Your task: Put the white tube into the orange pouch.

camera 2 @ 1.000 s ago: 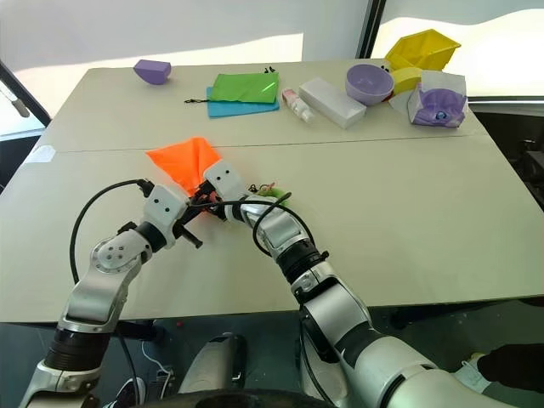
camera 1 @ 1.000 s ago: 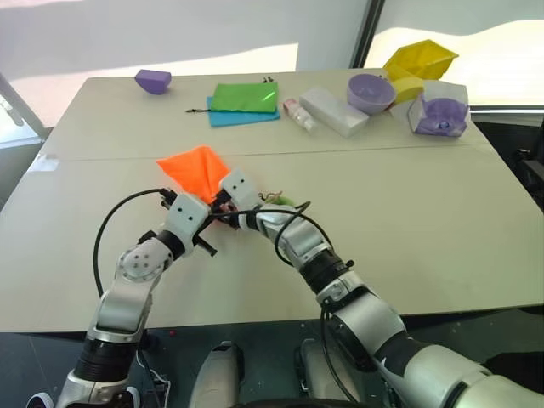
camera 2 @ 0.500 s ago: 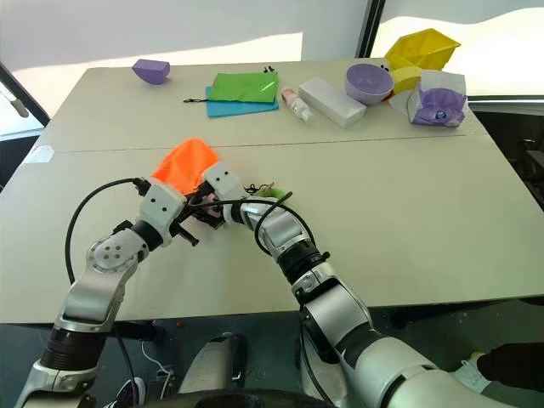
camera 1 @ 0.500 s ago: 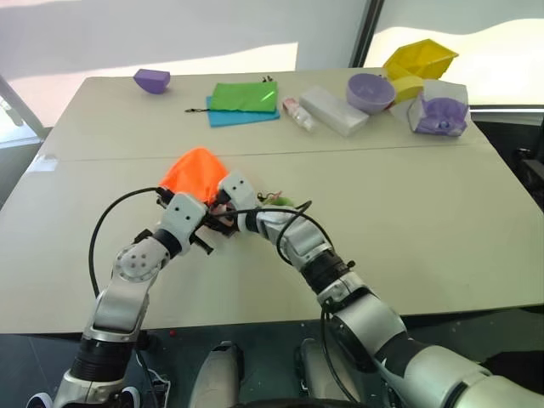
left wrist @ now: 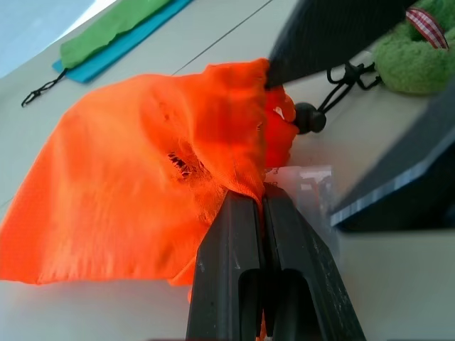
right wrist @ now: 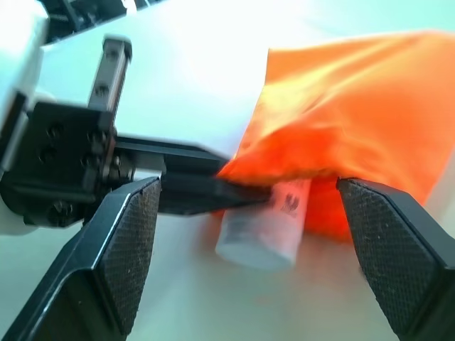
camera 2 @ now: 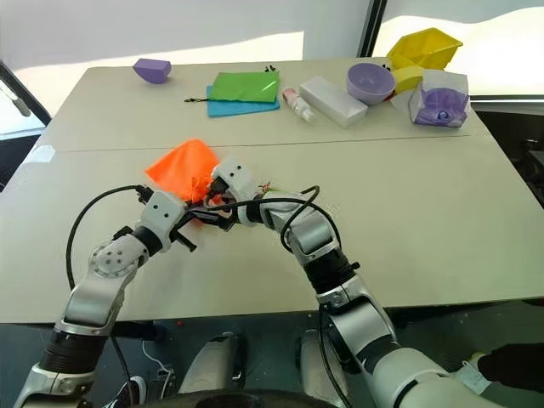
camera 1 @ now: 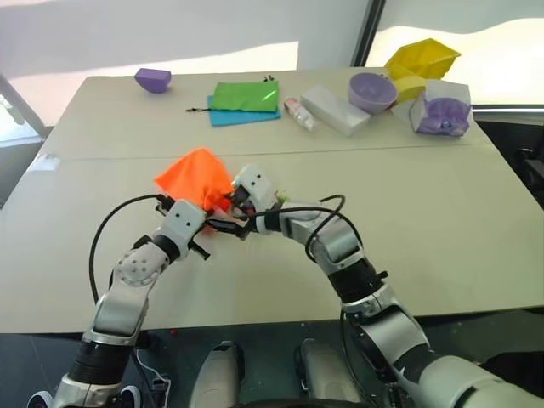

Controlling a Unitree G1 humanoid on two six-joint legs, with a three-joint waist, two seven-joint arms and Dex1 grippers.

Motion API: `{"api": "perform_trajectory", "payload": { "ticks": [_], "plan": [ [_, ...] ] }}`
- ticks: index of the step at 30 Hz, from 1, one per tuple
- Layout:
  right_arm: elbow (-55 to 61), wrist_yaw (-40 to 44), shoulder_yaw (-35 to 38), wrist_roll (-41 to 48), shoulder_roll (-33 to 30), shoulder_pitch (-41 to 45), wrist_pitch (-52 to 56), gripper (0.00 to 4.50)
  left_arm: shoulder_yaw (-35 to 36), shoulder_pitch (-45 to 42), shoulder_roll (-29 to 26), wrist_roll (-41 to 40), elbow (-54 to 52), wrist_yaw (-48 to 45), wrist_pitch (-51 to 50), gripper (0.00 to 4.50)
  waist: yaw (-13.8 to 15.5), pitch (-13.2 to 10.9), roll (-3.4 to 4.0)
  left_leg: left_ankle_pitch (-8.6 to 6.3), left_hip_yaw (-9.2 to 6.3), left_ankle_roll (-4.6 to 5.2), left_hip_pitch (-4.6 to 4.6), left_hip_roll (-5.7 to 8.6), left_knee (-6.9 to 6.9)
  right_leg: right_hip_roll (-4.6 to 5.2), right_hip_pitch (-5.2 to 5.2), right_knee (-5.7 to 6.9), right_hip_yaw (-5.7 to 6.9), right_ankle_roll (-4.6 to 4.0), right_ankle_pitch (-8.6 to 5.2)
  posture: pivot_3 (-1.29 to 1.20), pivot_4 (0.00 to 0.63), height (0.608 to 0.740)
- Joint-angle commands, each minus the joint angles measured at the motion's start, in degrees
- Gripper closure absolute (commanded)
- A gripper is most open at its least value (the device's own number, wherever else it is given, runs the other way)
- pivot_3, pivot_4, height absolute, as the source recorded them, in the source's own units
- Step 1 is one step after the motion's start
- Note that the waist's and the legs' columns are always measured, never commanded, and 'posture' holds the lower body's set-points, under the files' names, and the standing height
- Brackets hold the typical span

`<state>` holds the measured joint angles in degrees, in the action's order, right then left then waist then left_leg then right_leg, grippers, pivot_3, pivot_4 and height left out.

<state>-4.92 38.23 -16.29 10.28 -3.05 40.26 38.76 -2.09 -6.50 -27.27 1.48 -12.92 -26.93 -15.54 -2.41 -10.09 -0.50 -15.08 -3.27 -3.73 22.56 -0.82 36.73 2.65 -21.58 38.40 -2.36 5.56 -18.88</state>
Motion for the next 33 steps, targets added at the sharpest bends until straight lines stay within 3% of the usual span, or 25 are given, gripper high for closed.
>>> {"api": "perform_trajectory", "payload": {
  "ticks": [1,3,11,17,23,33],
  "plan": [
    [6.5,1.63,1.17,2.16,-2.57,-1.33,1.31,0.39,-1.32,1.71,-1.07,-0.06,-0.41,-2.07,-0.23,4.5,-0.01,0.0,0.0,0.0,0.0,0.0,-0.01,0.02,0.0,0.02,0.06,-0.08,0.0,0.0,0.0,0.0,0.15,0.74],
    [7.5,3.09,1.28,2.37,-4.73,-1.72,0.16,0.39,-1.31,1.93,-1.56,0.11,-0.43,-2.42,0.11,4.5,-0.02,0.0,0.0,0.0,0.01,0.0,-0.01,0.04,-0.01,0.03,0.1,-0.13,0.0,0.0,0.0,0.0,0.15,0.74],
    [-6.25,-3.4,-1.35,-8.4,-7.96,0.3,-14.25,0.39,-0.84,1.61,-2.99,0.87,1.23,-2.71,2.26,4.5,-0.06,0.0,-0.01,0.0,0.02,0.0,-0.09,0.04,-0.21,0.02,0.09,-0.21,0.0,0.0,0.0,0.0,0.15,0.74],
    [-7.85,0.74,0.5,-5.57,-8.53,0.51,-8.86,0.39,-0.69,1.56,-3.01,0.97,1.33,-2.8,2.84,4.5,0.0,0.0,-0.01,0.02,0.06,-0.01,-0.08,0.05,-0.41,0.01,0.04,-0.31,0.0,0.0,0.0,0.0,0.15,0.74],
    [-6.31,3.94,1.55,-6.05,-14.04,-0.48,-8.56,0.39,-0.25,1.96,-2.51,0.59,0.95,-2.42,2.6,4.5,0.14,0.0,0.0,0.02,0.05,-0.01,-0.09,0.06,-0.42,0.01,0.07,-0.32,0.0,0.0,0.0,0.0,0.15,0.74],
    [-10.6,3.23,0.44,-7.83,-12.7,-1.36,-10.86,0.39,-0.56,1.69,-2.36,0.75,0.95,-2.82,2.82,4.5,0.02,0.0,0.0,0.03,0.06,-0.01,-0.15,0.03,-0.47,-0.03,0.08,-0.31,0.0,0.0,0.0,0.0,0.15,0.74]
  ]
}}
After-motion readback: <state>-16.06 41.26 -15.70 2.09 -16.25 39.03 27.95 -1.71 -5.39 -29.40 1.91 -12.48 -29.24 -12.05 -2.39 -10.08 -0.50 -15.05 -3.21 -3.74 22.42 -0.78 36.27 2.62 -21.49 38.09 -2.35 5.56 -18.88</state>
